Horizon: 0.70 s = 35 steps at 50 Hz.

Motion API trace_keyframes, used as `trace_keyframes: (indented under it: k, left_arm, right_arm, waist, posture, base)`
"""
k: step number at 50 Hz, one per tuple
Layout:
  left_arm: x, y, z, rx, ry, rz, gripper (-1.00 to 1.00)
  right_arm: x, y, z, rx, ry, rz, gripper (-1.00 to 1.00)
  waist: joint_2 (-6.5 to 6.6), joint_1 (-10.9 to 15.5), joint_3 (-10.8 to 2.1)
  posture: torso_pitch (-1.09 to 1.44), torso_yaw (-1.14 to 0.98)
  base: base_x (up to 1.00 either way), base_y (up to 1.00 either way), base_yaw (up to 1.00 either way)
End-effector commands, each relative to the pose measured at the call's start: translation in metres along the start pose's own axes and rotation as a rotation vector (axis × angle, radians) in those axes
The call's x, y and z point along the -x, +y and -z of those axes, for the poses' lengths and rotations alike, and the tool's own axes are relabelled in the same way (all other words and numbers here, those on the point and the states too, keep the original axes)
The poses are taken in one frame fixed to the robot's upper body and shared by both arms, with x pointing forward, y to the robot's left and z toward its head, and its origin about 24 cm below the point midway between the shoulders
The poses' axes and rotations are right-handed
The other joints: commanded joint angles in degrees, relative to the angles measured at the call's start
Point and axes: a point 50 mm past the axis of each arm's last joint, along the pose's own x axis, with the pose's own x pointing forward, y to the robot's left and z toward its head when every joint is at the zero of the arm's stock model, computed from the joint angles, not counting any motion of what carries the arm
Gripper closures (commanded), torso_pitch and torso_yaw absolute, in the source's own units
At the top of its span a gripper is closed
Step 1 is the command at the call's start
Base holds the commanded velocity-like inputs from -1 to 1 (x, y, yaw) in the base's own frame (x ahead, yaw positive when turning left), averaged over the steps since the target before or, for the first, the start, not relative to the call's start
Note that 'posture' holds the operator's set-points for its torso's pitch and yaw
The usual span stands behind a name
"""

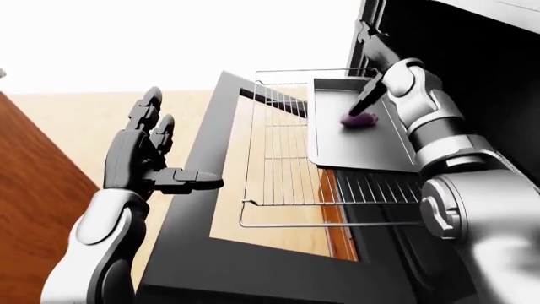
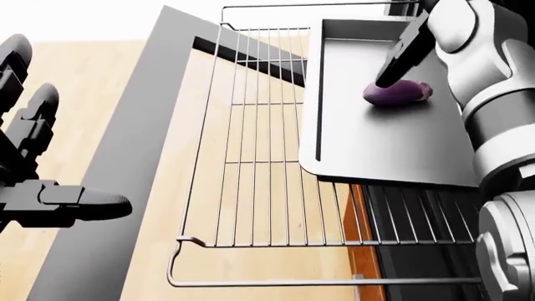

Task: Pick the eggplant from the oven and place it on the plate on the counter.

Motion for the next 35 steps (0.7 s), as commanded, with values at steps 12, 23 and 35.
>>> trace_keyframes:
  k: [12,23,35]
  left_arm:
    - [0.002,0.0,-0.017,-0.021,-0.085,0.002,-1.0]
    - [0.003,0.0,-0.017,-0.02,-0.083,0.0,-1.0]
    - [0.003,0.001,-0.016,-0.02,-0.082,-0.003,-1.0]
  right_arm:
    - [0.0,-0.01,-0.005,0.046,-0.02,0.072,-1.0]
    - [0.0,0.004,0.0,0.052,0.006,0.057,-1.0]
    - [0.001,0.02,0.006,0.055,0.033,0.032,-0.78]
  waist:
    - [-0.01,0.11,-1.8]
    - [-0.09,0.22,-2.18]
    - [-0.18,0.27,-2.4]
  posture:
    - [0.0,0.0]
    - [0.0,0.0]
    - [0.0,0.0]
  base:
    - [0.0,0.0,0.0]
    - [0.0,0.0,0.0]
    - [0.0,0.0,0.0]
